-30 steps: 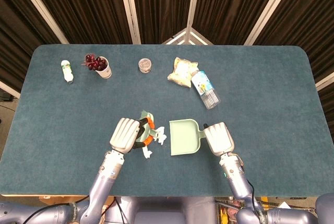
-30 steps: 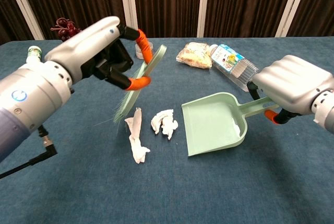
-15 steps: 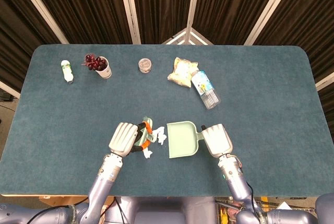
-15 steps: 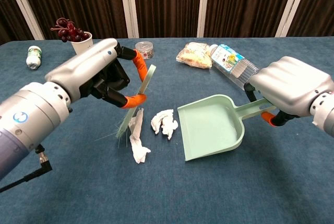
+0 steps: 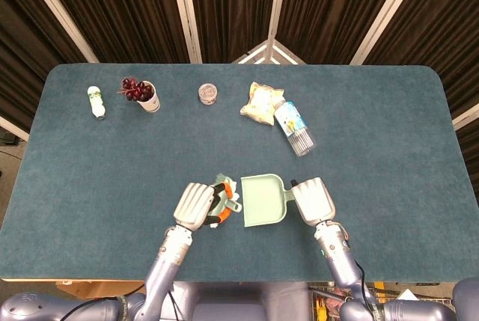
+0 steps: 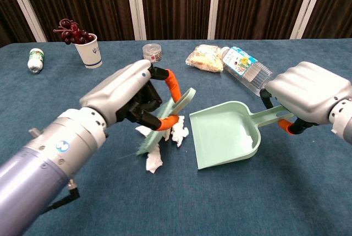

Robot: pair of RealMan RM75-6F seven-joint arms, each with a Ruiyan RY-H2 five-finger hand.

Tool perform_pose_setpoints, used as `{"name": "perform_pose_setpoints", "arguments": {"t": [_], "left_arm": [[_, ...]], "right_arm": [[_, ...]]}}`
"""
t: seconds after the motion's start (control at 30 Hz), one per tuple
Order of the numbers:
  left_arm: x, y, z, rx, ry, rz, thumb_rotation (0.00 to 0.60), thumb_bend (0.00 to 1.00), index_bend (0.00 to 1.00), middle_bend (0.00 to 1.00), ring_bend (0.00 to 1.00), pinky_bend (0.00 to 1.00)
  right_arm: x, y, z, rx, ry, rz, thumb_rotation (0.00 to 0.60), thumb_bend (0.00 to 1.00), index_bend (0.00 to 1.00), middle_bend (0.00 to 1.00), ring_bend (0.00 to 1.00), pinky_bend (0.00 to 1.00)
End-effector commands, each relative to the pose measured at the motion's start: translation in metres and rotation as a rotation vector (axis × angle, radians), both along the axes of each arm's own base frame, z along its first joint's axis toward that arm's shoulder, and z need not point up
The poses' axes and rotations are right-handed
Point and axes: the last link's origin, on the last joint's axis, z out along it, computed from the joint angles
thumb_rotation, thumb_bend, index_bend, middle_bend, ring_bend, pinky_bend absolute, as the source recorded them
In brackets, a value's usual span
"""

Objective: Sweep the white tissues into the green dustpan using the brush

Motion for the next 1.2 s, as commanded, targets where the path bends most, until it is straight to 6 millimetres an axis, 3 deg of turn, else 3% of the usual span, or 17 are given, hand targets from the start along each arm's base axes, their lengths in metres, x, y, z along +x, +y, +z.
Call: {"name": "perform_pose_setpoints", "arguments": {"t": [0.03, 0.2, 0.57, 1.2], "left_arm": [[0.019, -0.002, -0.007, 0.007, -0.067, -0.018, 0.6, 0.64, 0.78, 1.0, 1.0, 1.0], [0.043, -0.003, -0.014, 0.027, -0.118, -0.057, 0.6, 0.64, 0.78, 1.0, 1.0, 1.0], [0.064, -0.003, -0.035, 0.041, -0.132, -0.113, 0.6, 0.63, 0.77, 1.0, 1.0, 1.0], [0.073, 0.002, -0.022, 0.078, -0.187, -0.146, 0.6, 0.62, 0.77, 1.0, 1.0, 1.0]], "right_arm": [[0.004, 0.0, 0.0, -0.001, -0.001, 0.011, 0.6, 0.5, 0.7, 0.85, 0.82, 0.81], [0.007, -0.001, 0.002, -0.005, -0.008, 0.014, 0.6, 0.5, 0.7, 0.85, 0.82, 0.81], [0.009, -0.001, 0.006, -0.006, -0.008, 0.013, 0.6, 0.5, 0.7, 0.85, 0.82, 0.81], [0.016, 0.002, 0.009, -0.015, -0.011, 0.029, 0.6, 0.5, 0.7, 0.85, 0.82, 0.81]]}}
